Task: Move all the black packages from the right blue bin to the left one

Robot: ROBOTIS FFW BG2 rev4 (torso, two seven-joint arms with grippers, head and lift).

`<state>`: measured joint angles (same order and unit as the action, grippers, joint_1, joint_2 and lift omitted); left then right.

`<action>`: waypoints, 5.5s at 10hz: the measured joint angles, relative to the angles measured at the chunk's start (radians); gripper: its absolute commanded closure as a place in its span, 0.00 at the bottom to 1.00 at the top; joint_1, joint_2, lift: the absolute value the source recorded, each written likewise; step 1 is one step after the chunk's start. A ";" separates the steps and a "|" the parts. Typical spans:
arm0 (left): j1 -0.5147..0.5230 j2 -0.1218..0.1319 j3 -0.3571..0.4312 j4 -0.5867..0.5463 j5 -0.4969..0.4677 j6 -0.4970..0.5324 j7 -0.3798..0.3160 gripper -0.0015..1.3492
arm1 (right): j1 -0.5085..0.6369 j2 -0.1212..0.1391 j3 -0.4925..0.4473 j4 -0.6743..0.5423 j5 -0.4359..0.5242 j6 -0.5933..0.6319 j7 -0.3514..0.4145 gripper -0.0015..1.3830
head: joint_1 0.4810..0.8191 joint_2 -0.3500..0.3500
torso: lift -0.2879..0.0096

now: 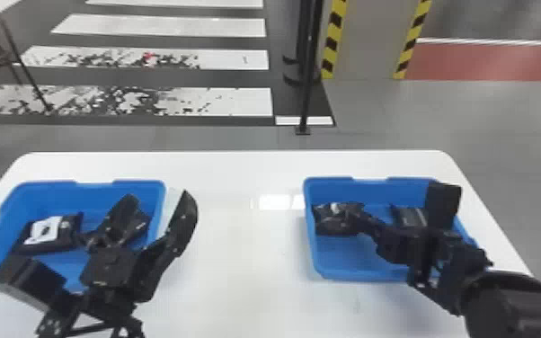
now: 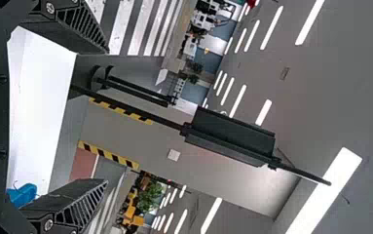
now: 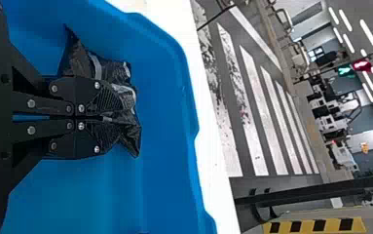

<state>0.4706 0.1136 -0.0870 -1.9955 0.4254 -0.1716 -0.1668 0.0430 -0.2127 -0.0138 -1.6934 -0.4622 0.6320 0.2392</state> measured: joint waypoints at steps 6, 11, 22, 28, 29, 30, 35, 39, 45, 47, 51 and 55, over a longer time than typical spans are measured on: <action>-0.015 0.000 -0.016 -0.006 0.061 -0.054 0.010 0.18 | 0.031 -0.024 0.073 -0.170 -0.388 -0.074 0.109 0.82 | 0.63 0.63 | 0.45; -0.037 0.017 -0.100 -0.006 0.118 -0.059 0.010 0.18 | -0.015 -0.047 0.231 -0.173 -0.630 -0.080 0.162 0.82 | 0.63 0.74 | 0.45; -0.028 0.022 -0.129 -0.006 0.081 -0.154 0.070 0.89 | -0.038 -0.055 0.319 -0.113 -0.666 -0.148 0.182 0.50 | 0.63 0.80 | 0.45; -0.143 -0.040 0.213 0.189 -0.335 -0.159 0.209 0.89 | -0.028 -0.054 0.302 -0.062 -0.698 -0.195 0.209 0.12 | 0.63 1.00 | 0.45; -0.153 -0.052 0.283 0.200 -0.421 -0.068 0.218 0.89 | -0.025 -0.054 0.296 -0.062 -0.697 -0.195 0.209 0.12 | 0.63 1.00 | 0.45; -0.152 -0.059 0.328 0.203 -0.485 0.028 0.230 0.89 | -0.019 -0.054 0.286 -0.064 -0.695 -0.195 0.209 0.12 | 0.63 1.00 | 0.45; -0.100 -0.067 0.313 0.180 -0.408 0.030 0.218 0.11 | 0.066 -0.043 0.093 -0.287 -0.309 -0.092 0.128 0.12 | 0.63 1.00 | 0.45; 0.010 -0.050 0.172 0.009 -0.183 -0.038 0.187 0.12 | 0.195 -0.023 -0.096 -0.455 0.066 0.024 -0.039 0.12 | 0.63 0.67 | 0.45; 0.062 -0.029 0.081 -0.055 -0.165 -0.063 0.164 0.12 | 0.001 -0.016 -0.135 -0.257 0.302 0.398 -0.115 0.12 | 0.63 0.35 | 0.45; 0.066 -0.029 0.084 -0.055 -0.159 -0.069 0.162 0.12 | -0.008 -0.014 -0.132 -0.224 0.296 0.428 -0.116 0.12 | 0.63 0.35 | 0.45; 0.062 -0.029 0.078 -0.055 -0.154 -0.071 0.162 0.12 | 0.020 -0.001 -0.126 -0.256 0.270 0.474 -0.166 0.12 | 0.63 0.36 | 0.45; 0.063 -0.029 0.069 -0.055 -0.144 -0.074 0.154 0.12 | 0.131 0.029 -0.031 -0.402 0.102 0.434 -0.457 0.12 | 0.63 0.44 | 0.45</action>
<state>0.5338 0.0850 -0.0177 -2.0506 0.2817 -0.2454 -0.0129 0.1744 -0.1839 -0.0444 -2.0957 -0.3598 1.0663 -0.2182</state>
